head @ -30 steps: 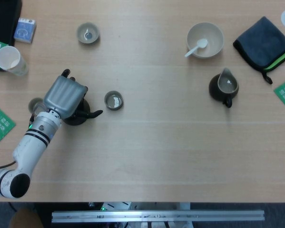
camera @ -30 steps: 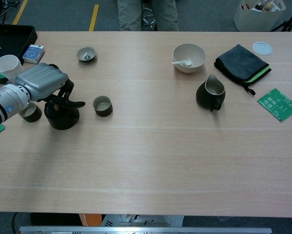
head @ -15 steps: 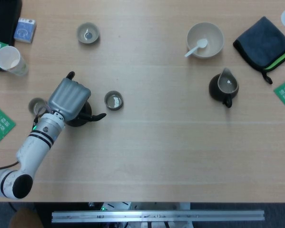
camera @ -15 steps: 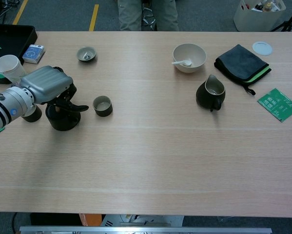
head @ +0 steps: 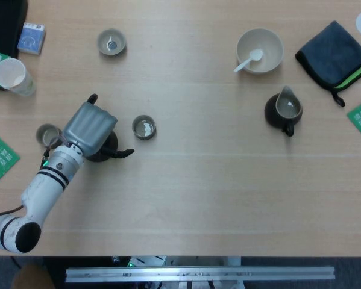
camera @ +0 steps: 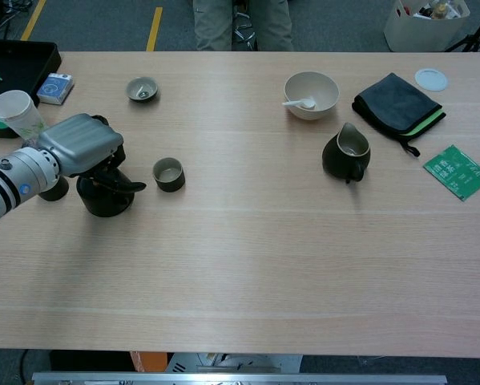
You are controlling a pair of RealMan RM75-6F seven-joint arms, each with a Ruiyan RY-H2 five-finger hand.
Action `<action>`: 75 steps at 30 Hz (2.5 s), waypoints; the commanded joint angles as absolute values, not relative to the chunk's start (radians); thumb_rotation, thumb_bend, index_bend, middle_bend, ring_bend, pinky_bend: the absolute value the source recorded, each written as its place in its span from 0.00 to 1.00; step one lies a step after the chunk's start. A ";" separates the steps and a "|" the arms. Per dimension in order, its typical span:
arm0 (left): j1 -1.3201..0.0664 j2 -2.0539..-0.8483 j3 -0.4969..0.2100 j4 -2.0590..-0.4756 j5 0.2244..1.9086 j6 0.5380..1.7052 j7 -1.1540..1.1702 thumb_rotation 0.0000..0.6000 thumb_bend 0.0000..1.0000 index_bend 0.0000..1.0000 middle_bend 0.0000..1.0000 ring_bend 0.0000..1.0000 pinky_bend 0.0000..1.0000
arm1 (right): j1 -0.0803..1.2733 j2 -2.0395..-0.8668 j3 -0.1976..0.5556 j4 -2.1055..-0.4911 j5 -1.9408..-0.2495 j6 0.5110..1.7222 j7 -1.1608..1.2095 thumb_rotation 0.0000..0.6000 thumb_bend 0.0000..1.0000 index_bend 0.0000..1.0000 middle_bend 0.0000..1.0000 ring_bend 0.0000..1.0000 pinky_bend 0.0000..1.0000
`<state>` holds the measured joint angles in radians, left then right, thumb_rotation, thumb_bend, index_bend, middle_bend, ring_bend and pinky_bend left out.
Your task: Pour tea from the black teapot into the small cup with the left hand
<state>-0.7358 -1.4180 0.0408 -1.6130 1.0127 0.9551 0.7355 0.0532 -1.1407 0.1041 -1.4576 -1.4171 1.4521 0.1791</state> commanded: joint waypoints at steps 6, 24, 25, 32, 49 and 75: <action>-0.738 -1.411 0.043 -1.623 1.008 0.963 0.752 0.12 0.11 0.87 0.96 0.75 0.18 | 0.050 -1.139 0.105 -1.459 -1.418 1.459 0.181 1.00 0.01 0.18 0.20 0.13 0.14; -0.742 -1.405 0.048 -1.631 0.982 0.984 0.796 0.12 0.11 0.91 1.00 0.83 0.18 | 0.046 -1.142 0.108 -1.452 -1.420 1.465 0.188 1.00 0.01 0.18 0.20 0.13 0.14; -0.742 -1.407 0.048 -1.629 0.982 0.984 0.794 0.12 0.11 0.90 1.00 0.82 0.18 | 0.047 -1.143 0.108 -1.452 -1.419 1.465 0.188 1.00 0.01 0.18 0.20 0.13 0.14; -0.741 -1.423 0.051 -1.609 0.984 0.979 0.789 0.14 0.11 0.89 1.00 0.81 0.18 | 0.046 -1.144 0.107 -1.449 -1.418 1.463 0.189 1.00 0.01 0.18 0.20 0.13 0.14; -0.751 -1.425 0.068 -1.616 0.980 0.976 0.837 0.33 0.12 0.87 0.99 0.78 0.18 | 0.044 -1.145 0.108 -1.445 -1.416 1.461 0.192 1.00 0.01 0.18 0.20 0.13 0.14; -0.785 -1.425 0.066 -1.651 0.904 0.962 0.879 0.03 0.16 0.92 1.00 0.82 0.18 | 0.044 -1.149 0.108 -1.432 -1.412 1.453 0.202 1.00 0.01 0.18 0.20 0.13 0.14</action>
